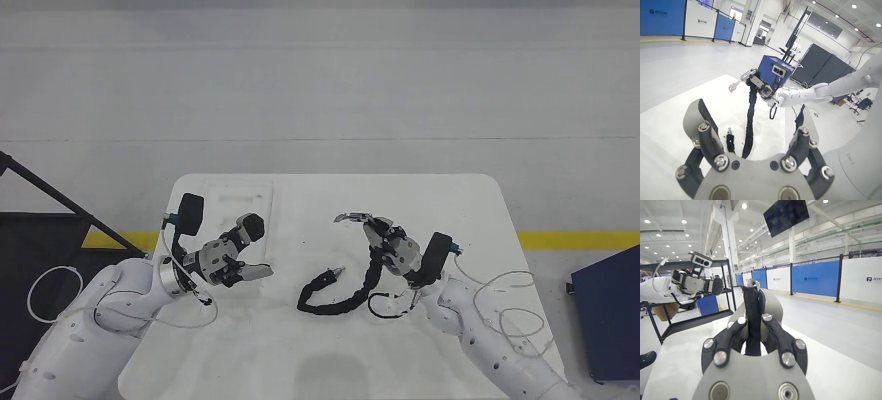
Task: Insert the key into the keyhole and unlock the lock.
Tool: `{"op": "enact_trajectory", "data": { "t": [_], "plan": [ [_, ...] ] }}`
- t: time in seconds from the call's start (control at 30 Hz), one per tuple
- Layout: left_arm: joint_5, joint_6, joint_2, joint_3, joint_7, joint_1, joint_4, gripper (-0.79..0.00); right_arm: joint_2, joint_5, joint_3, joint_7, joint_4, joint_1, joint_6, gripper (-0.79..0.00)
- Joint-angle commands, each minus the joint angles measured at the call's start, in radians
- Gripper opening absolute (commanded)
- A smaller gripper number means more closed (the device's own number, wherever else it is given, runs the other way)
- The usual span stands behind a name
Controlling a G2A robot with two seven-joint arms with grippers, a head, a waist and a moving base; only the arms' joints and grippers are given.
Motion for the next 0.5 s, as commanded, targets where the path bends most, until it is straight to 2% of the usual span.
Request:
{"op": "enact_trajectory", "data": {
  "t": [0.0, 0.17, 0.47],
  "plan": [
    [0.0, 0.0, 0.0, 0.0, 0.0, 0.0, 0.0, 0.0, -0.006, 0.034, -0.002, 0.076, 0.01, 0.004, 0.0, -0.785],
    [0.0, 0.0, 0.0, 0.0, 0.0, 0.0, 0.0, 0.0, -0.032, 0.101, -0.027, 0.195, 0.072, 0.03, 0.0, -0.785],
    [0.0, 0.0, 0.0, 0.0, 0.0, 0.0, 0.0, 0.0, -0.078, 0.05, -0.085, 0.318, 0.197, 0.079, 0.045, -0.785]
  ]
}}
